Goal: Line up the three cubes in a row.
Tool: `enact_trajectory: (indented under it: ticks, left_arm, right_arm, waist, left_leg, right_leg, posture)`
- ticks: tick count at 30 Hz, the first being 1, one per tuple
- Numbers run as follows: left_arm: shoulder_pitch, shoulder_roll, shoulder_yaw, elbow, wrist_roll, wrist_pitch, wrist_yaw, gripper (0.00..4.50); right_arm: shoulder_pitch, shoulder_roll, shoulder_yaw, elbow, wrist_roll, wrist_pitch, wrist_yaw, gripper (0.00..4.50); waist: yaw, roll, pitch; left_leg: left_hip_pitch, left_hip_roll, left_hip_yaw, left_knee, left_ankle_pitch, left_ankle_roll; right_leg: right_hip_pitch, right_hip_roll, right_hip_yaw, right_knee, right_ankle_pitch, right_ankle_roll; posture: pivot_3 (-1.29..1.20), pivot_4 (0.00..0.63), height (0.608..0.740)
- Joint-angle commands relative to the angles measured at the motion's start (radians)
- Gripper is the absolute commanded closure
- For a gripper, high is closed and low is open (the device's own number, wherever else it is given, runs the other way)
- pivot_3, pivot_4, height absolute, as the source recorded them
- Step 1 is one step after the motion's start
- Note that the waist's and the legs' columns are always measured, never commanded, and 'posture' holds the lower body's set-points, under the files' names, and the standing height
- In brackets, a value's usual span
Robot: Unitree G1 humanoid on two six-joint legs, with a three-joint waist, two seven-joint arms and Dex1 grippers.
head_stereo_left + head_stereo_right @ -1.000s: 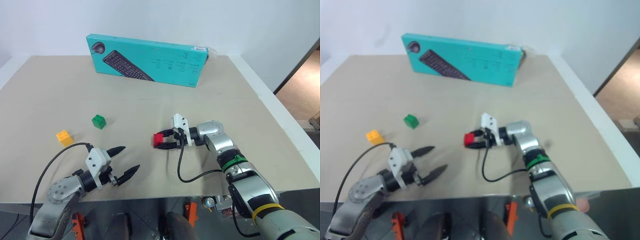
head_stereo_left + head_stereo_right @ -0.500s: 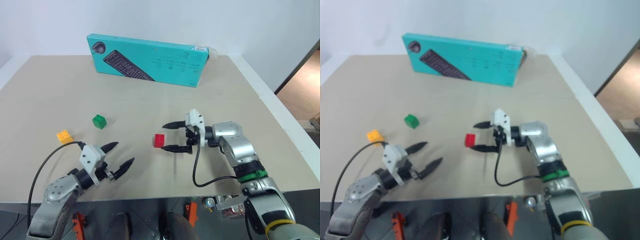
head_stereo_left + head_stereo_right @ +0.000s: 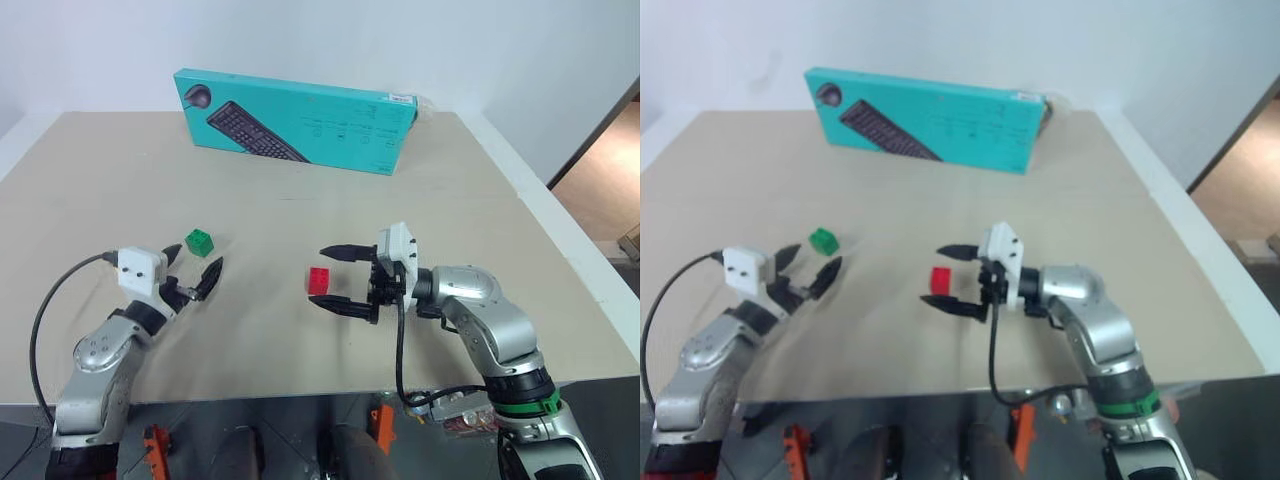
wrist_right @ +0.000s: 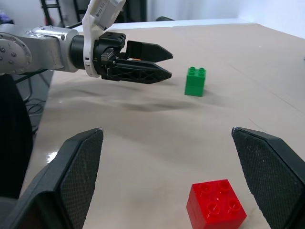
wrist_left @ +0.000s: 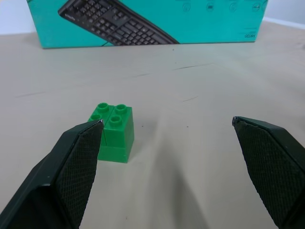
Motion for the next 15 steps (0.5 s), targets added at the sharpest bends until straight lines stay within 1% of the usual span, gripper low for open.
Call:
enact_trajectory:
  ticks: [1, 9, 15]
  left_arm:
    - [-0.068, 0.042, 0.042, 0.043, -0.027, 0.043, -0.011, 0.00]
    - [-0.243, 0.136, 0.004, 0.226, -0.009, 0.116, -0.104, 0.00]
    - [-0.318, 0.171, -0.055, 0.348, 0.039, 0.156, -0.160, 0.00]
  right_arm:
    - [-0.017, -0.001, -0.005, -0.028, 0.005, -0.025, -0.017, 0.04]
    - [-0.019, -0.006, -0.001, -0.027, 0.006, -0.033, -0.029, 0.04]
    - [-0.010, -0.014, -0.007, -0.032, 0.000, -0.049, -0.045, 0.04]
  waist:
    - [0.000, 0.000, 0.000]
    - [0.000, 0.000, 0.000]
    - [-0.001, 0.000, 0.000]
  left_leg:
    - [0.000, 0.000, 0.000, 0.000, 0.000, 0.000]
    - [-0.001, 0.000, 0.000, -0.001, 0.000, 0.000]
    - [-0.001, 0.000, 0.000, -0.001, 0.000, 0.000]
  right_leg:
    - [0.000, 0.000, 0.000, 0.000, 0.000, 0.000]
    - [0.000, 0.003, -0.003, 0.000, -0.001, -0.001]
    - [0.000, 0.002, -0.002, 0.000, -0.001, -0.001]
  posture:
    - [0.00, 0.150, 0.740]
    - [0.00, 0.150, 0.740]
    - [0.00, 0.150, 0.740]
